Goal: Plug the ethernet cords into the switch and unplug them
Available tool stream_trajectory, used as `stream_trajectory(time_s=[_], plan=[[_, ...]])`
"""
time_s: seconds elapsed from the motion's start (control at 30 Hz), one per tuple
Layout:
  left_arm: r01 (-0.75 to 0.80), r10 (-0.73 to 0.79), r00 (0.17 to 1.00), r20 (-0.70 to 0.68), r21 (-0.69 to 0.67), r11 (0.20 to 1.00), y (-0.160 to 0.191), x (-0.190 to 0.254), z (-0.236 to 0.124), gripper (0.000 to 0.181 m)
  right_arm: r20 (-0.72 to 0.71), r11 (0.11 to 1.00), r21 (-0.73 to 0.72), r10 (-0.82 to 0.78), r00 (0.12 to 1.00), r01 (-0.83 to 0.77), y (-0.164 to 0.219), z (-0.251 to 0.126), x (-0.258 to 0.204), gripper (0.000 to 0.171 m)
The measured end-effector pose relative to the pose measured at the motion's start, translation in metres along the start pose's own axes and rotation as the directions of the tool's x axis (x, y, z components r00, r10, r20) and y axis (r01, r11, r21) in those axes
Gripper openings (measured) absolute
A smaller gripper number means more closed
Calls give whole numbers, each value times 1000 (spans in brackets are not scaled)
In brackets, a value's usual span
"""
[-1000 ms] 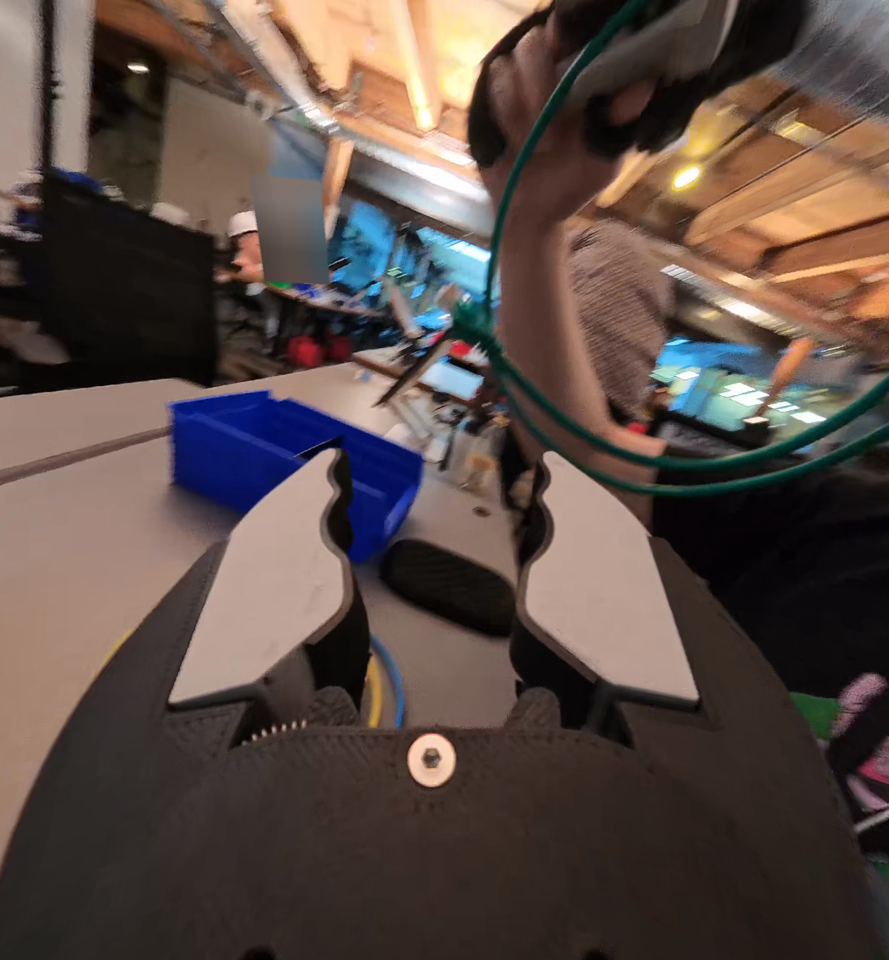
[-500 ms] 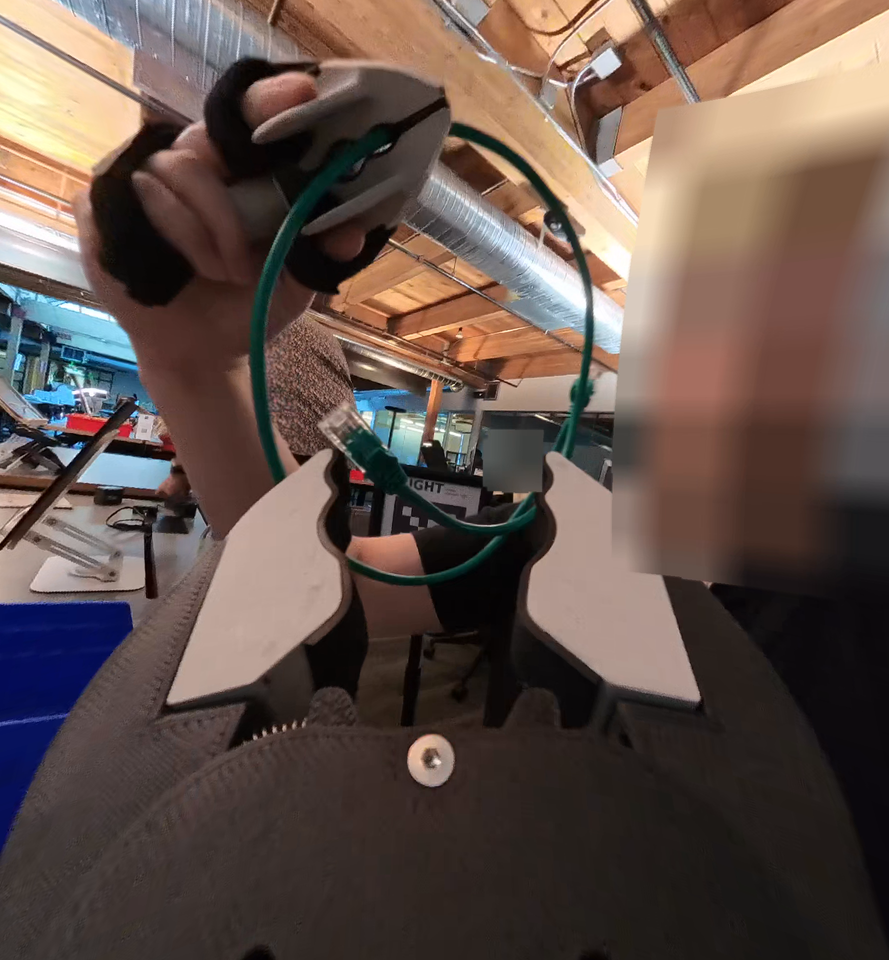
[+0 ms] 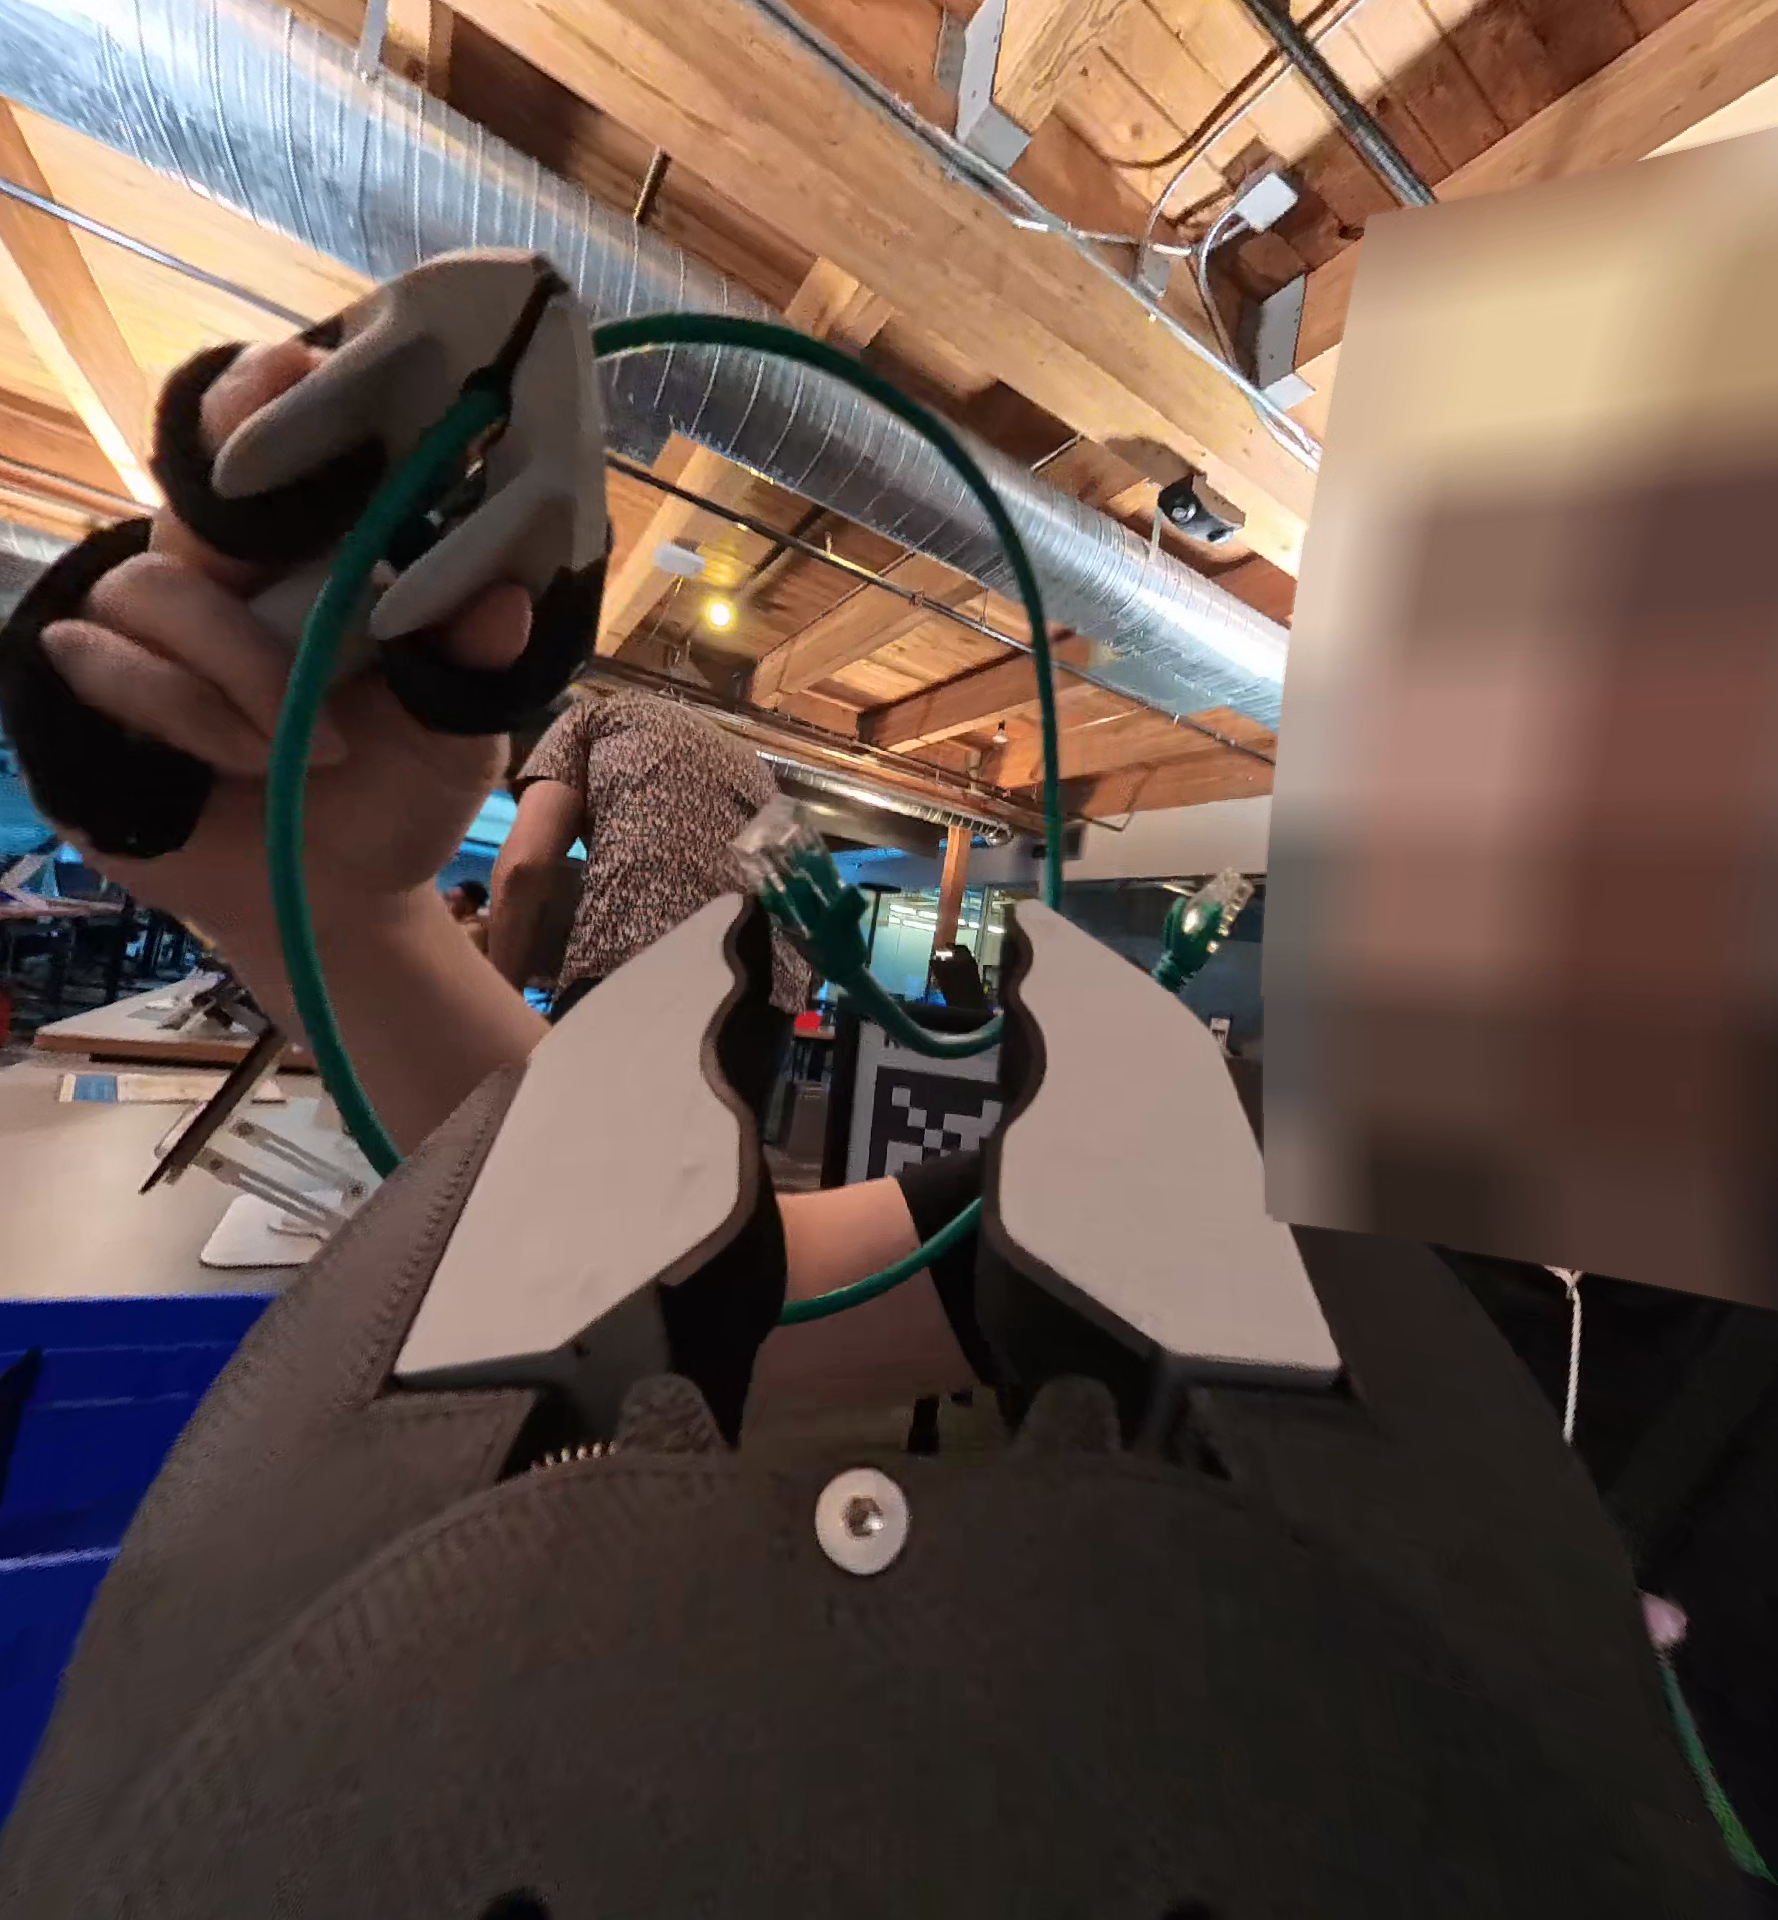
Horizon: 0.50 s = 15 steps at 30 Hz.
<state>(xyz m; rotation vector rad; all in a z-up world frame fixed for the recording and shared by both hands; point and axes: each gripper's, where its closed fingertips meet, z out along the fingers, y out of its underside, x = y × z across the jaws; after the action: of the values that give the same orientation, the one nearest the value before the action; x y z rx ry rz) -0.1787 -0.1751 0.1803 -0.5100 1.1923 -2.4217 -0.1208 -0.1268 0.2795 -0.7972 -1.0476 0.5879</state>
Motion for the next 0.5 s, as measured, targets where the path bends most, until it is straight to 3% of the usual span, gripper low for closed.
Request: stream_trajectory(time_s=[0.23, 0.3, 0.5], plan=[[-152, 148, 987, 65, 66, 986, -15, 1, 3, 22, -41, 992, 91, 93, 995, -89, 17, -6, 10, 1], [-211, 206, 973, 107, 40, 977, -14, 0, 0, 12, -55, 985, 130, 125, 991, -117, 22, -9, 13, 1], [-233, 259, 918, 299, -121, 965, -4, -21, -13, 11, -144, 962, 200, 218, 965, -188, 38, -26, 35, 1]])
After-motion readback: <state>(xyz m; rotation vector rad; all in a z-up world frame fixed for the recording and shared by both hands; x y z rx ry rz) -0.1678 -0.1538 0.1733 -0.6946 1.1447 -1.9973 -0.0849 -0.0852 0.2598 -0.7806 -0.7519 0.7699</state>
